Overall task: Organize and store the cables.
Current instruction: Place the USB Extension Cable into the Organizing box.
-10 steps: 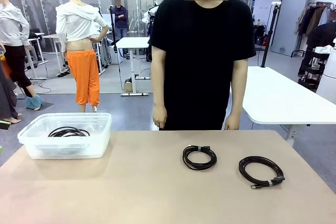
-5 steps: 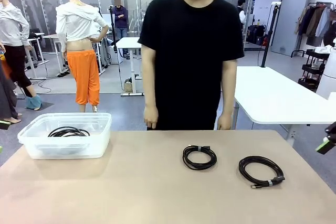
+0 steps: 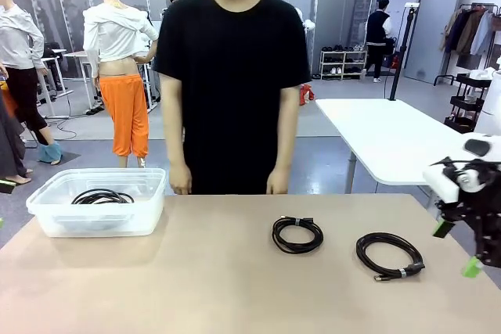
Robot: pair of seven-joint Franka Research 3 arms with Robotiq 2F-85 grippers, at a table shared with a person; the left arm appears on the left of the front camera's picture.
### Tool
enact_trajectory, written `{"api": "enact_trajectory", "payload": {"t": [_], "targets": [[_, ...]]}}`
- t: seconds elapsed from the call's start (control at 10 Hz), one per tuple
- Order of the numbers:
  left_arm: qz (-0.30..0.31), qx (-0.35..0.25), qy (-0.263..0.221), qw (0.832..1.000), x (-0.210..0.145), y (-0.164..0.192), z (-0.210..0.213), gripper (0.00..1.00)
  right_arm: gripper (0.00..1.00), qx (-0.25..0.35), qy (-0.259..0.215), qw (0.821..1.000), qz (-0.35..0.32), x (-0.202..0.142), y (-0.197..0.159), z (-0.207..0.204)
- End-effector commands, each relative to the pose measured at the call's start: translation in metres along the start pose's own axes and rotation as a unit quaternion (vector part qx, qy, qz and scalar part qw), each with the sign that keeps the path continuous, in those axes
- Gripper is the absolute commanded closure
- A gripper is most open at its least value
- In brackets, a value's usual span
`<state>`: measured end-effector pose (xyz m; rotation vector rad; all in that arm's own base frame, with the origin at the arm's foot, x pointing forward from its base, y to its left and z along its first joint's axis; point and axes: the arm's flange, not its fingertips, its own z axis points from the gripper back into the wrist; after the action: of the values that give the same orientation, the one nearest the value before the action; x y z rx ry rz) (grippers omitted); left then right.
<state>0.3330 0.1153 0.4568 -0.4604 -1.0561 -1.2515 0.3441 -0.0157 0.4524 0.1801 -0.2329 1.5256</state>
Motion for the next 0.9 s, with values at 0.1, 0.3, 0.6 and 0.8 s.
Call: {"api": "enact_trajectory", "payload": {"t": [0.1,0.3,0.6,0.8], "targets": [[-0.009,0.001,-0.013,1.0,0.0,0.002,0.0,0.0,0.0,-0.01,0.037,0.999,-0.001,0.001,-0.009,-0.085],[-0.009,0.001,-0.013,1.0,0.0,0.002,0.0,0.0,0.0,-0.015,0.048,0.999,-0.018,-0.009,-0.031,-0.12],[-0.009,0.001,-0.013,1.0,0.0,0.002,0.0,0.0,0.0,-0.013,0.061,0.997,-0.039,-0.011,-0.042,-0.156],[-0.009,0.001,-0.013,1.0,0.0,0.002,0.0,0.0,0.0,-0.016,0.071,0.997,-0.039,-0.02,-0.053,-0.162]]}}
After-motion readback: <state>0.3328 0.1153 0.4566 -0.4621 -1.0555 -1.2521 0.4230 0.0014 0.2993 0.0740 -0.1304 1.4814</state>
